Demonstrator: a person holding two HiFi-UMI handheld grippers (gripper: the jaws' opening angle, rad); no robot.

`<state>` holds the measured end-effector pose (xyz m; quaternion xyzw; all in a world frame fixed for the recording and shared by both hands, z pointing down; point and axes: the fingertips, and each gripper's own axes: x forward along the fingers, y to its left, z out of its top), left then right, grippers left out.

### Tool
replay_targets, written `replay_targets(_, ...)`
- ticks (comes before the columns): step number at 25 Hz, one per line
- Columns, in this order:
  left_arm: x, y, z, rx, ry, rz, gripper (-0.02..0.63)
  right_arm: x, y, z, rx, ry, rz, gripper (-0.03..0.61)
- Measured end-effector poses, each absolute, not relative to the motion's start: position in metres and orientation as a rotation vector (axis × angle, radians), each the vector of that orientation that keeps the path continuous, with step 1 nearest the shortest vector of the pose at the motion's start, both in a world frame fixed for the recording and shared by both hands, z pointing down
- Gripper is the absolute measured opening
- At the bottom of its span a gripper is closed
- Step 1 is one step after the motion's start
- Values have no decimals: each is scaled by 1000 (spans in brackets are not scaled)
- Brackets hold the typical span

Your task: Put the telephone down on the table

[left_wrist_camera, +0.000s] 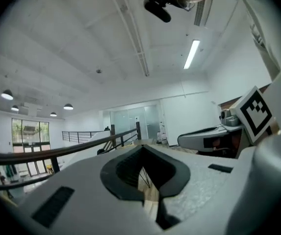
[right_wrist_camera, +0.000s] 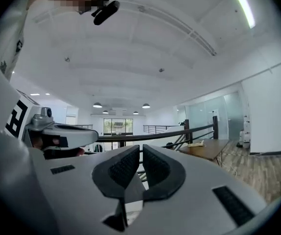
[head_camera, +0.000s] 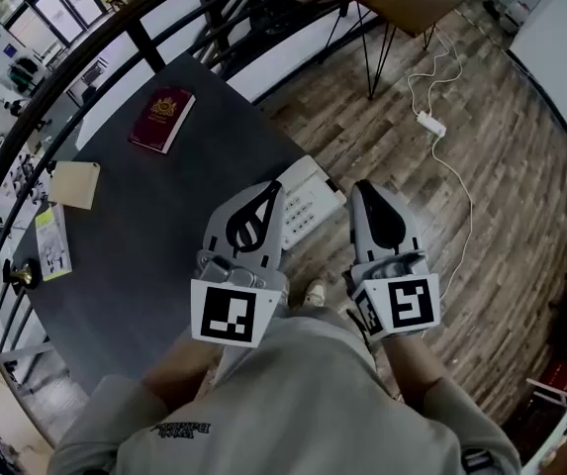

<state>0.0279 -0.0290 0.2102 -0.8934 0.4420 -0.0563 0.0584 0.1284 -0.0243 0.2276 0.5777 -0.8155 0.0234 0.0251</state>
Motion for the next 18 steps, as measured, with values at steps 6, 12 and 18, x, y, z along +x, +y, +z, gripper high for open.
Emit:
replay_targets(6, 33, -2, 207, -2648, 1262, -206, 3, 126, 4, 219, 1766, -2539, 45, 13)
replay_targets(12, 33, 12, 218, -2698, 1322, -132, 3, 124, 25, 216, 1732, -2550, -23, 2)
replay_targets(18, 22, 11, 222, -2670, 1340, -154, 3, 116, 31, 211, 1699, -2560, -78, 2)
